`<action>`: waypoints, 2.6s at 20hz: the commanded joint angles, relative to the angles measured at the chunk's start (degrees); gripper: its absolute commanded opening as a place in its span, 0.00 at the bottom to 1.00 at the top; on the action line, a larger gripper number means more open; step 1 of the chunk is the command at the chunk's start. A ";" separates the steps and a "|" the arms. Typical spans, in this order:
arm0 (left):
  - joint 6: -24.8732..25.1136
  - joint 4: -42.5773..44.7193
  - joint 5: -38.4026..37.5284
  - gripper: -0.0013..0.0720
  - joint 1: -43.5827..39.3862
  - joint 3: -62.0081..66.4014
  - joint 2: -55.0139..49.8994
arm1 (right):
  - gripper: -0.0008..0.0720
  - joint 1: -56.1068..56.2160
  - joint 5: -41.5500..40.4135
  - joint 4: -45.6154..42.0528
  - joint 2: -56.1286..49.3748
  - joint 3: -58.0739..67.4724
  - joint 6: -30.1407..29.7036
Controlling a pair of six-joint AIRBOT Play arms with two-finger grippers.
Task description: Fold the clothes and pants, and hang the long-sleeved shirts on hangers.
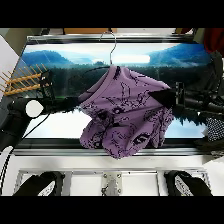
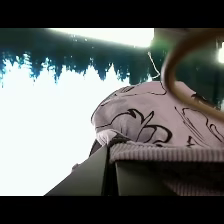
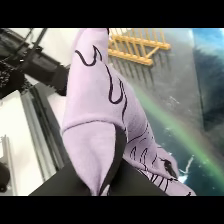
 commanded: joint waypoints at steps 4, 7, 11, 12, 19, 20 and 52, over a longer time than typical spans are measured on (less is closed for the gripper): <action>1.66 0.02 0.37 0.04 4.11 0.07 0.13 | 0.04 0.68 3.69 0.48 0.52 0.07 1.09; 4.72 -2.64 -0.09 0.04 6.88 0.07 0.13 | 0.04 0.68 3.87 -2.75 0.52 0.07 1.99; 6.73 -4.37 -0.52 0.04 9.14 0.07 0.13 | 0.04 0.68 4.28 -8.79 0.55 0.07 2.58; 6.88 -4.37 -1.38 0.04 9.75 0.37 0.13 | 0.04 0.68 4.28 -10.78 0.52 0.07 2.58; 13.35 -4.26 -12.31 0.04 7.80 16.39 0.13 | 0.04 0.59 3.61 -16.02 0.39 -4.42 -2.40; 13.66 -4.13 -14.14 0.04 6.62 19.63 0.13 | 0.04 0.59 3.37 -14.86 0.39 -5.92 -3.76; 13.53 10.62 -28.57 0.04 -23.69 51.71 -8.24 | 0.04 10.71 2.45 14.03 -5.07 -6.05 -10.64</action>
